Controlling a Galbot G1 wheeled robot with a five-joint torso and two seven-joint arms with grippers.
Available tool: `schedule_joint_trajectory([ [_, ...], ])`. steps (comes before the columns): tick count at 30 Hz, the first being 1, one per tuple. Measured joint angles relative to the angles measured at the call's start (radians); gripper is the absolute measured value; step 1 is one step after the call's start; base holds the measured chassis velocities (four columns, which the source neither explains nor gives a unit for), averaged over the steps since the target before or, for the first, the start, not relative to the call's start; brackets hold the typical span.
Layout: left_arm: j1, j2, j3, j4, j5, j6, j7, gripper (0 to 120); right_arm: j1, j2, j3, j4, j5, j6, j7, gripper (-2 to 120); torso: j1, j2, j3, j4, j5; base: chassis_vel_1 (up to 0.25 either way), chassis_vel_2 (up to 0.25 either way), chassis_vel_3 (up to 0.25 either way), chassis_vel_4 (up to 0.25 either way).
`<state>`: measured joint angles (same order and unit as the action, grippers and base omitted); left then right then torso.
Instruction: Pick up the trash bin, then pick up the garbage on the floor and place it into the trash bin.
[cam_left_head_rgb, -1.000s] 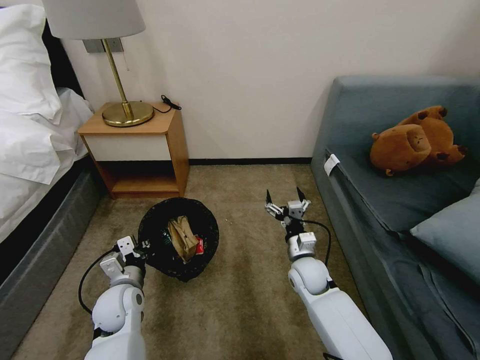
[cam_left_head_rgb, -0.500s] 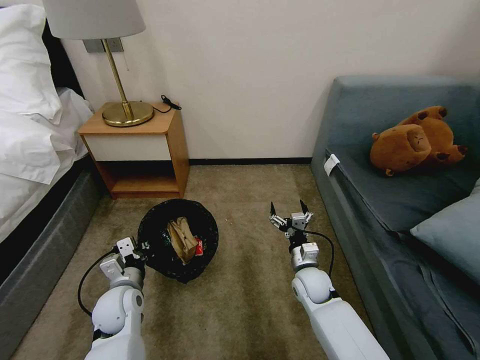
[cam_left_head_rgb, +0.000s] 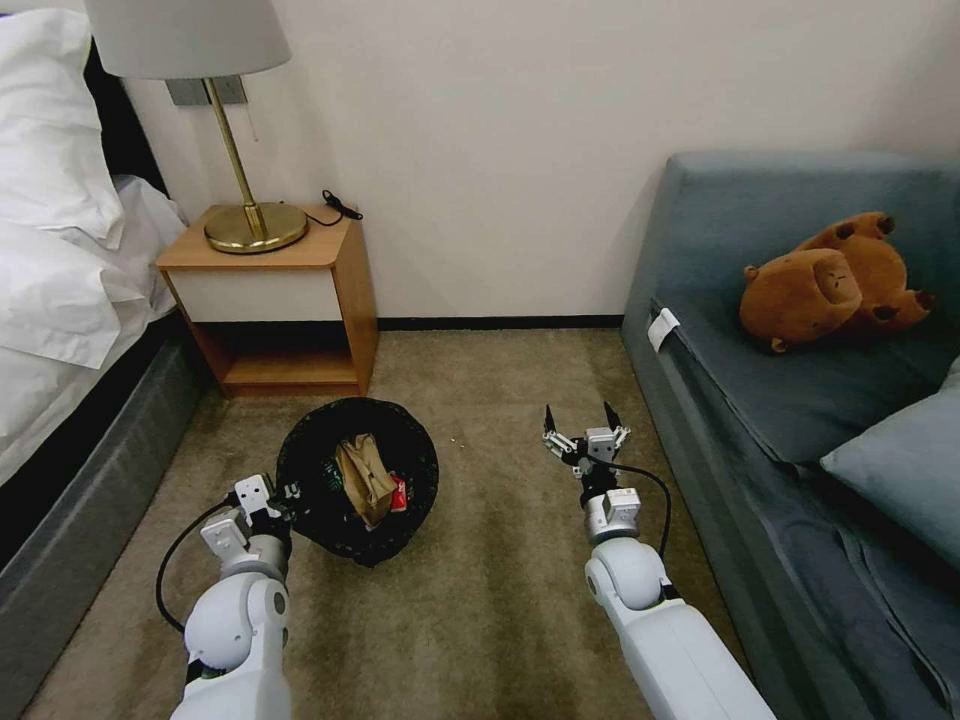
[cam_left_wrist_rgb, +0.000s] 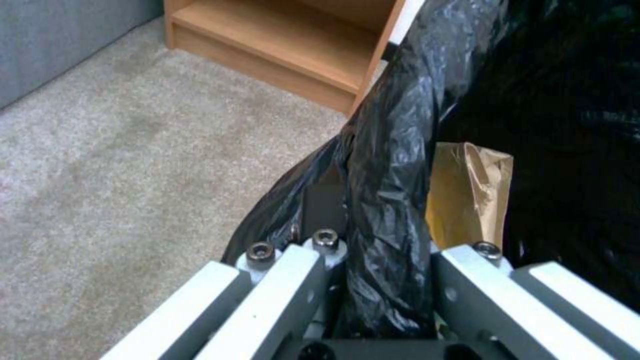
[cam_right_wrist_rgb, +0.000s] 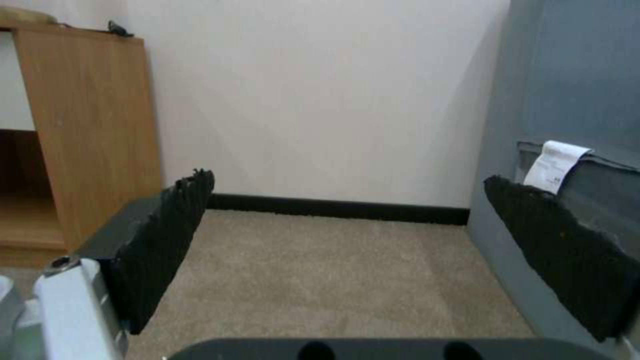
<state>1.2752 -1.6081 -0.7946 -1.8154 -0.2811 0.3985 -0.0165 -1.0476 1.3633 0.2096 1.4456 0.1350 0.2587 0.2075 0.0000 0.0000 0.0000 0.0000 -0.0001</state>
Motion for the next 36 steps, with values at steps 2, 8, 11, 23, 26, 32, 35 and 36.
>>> schedule_joint_trajectory([
  [2, 0.0, 0.0, -0.001, 0.003, 0.0, -0.005, 0.001, 1, 0.0, 0.0, 0.0, 0.001, 0.0, -0.001, 0.0, 100, 0.0, 0.0, 0.0, 0.0, 0.0001, 0.0, 0.0, 0.0, 0.0],
  [8, -0.004, 0.0, -0.001, 0.004, -0.002, -0.007, 0.002, 1, 0.0, -0.001, 0.0, 0.001, 0.0, -0.002, 0.0, 100, 0.0, 0.0, 0.0, 0.0, 0.0001, 0.0, 0.0, 0.0, 0.0],
  [11, -0.006, 0.0, -0.001, 0.004, -0.005, -0.007, 0.002, 1, 0.0, -0.001, 0.0, 0.001, 0.0, -0.002, 0.0, 100, 0.0, 0.0, 0.0, 0.0, 0.0001, 0.0, 0.0, 0.0, 0.0],
  [23, -0.014, 0.0, -0.002, -0.02, -0.073, 0.057, -0.047, 1, 0.001, -0.001, -0.001, 0.002, 0.0, -0.002, 0.0, 100, 0.0, 0.0, 0.0, 0.0, 0.0001, 0.0, 0.0, 0.0, 0.0],
  [26, -0.018, 0.0, -0.002, -0.029, -0.103, 0.089, -0.086, 1, 0.001, -0.001, -0.001, 0.002, 0.0, -0.002, 0.0, 100, 0.0, 0.0, 0.0, 0.0, 0.0, 0.0, 0.0, 0.0, 0.0],
  [32, -0.068, 0.0, -0.007, -0.052, -0.249, 0.195, -0.297, 1, 0.001, -0.001, -0.001, 0.002, 0.0, -0.002, 0.0, 100, 0.0, 0.0, 0.0, 0.0001, 0.0001, 0.0, 0.0, 0.0, 0.0],
  [35, -0.103, 0.0, -0.012, -0.05, -0.304, 0.215, -0.359, 1, 0.001, -0.001, -0.001, 0.002, 0.0, -0.002, 0.0, 100, 0.0, 0.0, 0.0, 0.0, 0.0002, 0.0, 0.0, 0.0, 0.0],
  [36, -0.118, 0.001, -0.013, -0.043, -0.337, 0.22, -0.387, 1, 0.001, -0.001, -0.001, 0.002, 0.0, -0.002, 0.0, 100, 0.0, 0.0, 0.0, 0.0, 0.0002, 0.0, 0.0, 0.0, 0.0],
])
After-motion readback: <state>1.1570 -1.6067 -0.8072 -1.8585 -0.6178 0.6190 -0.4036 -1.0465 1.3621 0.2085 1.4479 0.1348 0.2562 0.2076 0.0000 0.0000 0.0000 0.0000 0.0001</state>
